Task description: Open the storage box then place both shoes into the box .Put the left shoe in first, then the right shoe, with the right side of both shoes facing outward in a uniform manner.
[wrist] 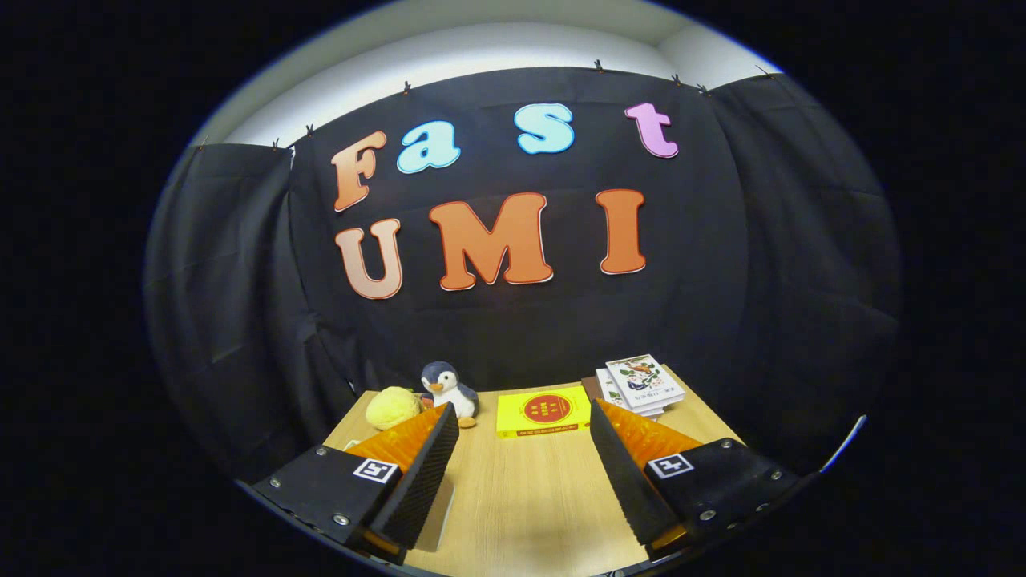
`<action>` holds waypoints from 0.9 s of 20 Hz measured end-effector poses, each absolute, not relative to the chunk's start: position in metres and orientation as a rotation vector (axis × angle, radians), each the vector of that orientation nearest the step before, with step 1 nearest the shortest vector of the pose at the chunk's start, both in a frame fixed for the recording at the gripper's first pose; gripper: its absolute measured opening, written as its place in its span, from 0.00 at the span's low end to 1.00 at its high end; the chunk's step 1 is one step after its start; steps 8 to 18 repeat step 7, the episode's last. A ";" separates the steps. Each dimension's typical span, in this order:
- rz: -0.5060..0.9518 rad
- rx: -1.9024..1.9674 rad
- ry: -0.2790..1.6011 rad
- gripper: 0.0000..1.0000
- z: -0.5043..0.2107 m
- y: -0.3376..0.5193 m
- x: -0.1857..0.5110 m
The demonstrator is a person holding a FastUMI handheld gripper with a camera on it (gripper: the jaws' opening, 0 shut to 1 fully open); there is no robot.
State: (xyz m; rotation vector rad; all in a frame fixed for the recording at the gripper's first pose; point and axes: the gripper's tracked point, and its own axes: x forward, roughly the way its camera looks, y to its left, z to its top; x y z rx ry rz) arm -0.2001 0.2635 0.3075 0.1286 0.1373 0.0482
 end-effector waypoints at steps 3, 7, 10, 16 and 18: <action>0.035 0.128 0.124 0.98 0.309 0.226 -0.203; 0.030 0.137 0.122 0.97 0.307 0.189 -0.211; 0.030 0.137 0.122 0.97 0.307 0.189 -0.211; 0.030 0.137 0.122 0.97 0.307 0.189 -0.211; 0.030 0.137 0.122 0.97 0.307 0.189 -0.211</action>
